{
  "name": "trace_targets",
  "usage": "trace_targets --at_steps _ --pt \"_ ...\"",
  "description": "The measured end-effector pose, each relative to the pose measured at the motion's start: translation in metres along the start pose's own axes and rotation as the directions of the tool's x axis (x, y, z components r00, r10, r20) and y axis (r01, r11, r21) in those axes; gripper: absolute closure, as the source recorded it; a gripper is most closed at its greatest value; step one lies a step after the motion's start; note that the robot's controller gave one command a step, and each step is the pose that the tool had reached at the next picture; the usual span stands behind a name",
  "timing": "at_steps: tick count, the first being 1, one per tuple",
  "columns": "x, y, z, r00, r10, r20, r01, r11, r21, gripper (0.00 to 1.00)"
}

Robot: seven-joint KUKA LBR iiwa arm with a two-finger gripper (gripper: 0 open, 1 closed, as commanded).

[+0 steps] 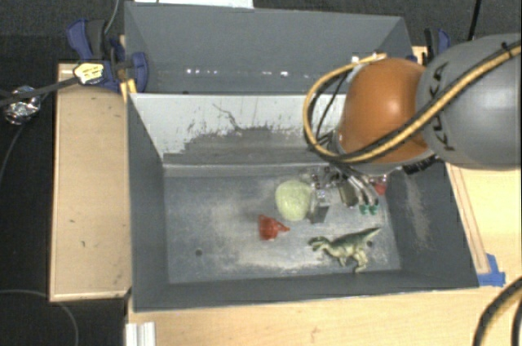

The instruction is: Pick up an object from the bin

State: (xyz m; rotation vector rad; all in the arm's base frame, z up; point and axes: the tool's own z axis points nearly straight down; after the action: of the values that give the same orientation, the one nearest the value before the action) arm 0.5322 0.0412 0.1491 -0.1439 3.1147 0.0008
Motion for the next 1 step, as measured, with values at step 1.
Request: trace_targets --at_steps 1 --pt "0.0 0.0 0.0 1.0 -0.001 0.0 0.001 1.0 0.0 1.0"
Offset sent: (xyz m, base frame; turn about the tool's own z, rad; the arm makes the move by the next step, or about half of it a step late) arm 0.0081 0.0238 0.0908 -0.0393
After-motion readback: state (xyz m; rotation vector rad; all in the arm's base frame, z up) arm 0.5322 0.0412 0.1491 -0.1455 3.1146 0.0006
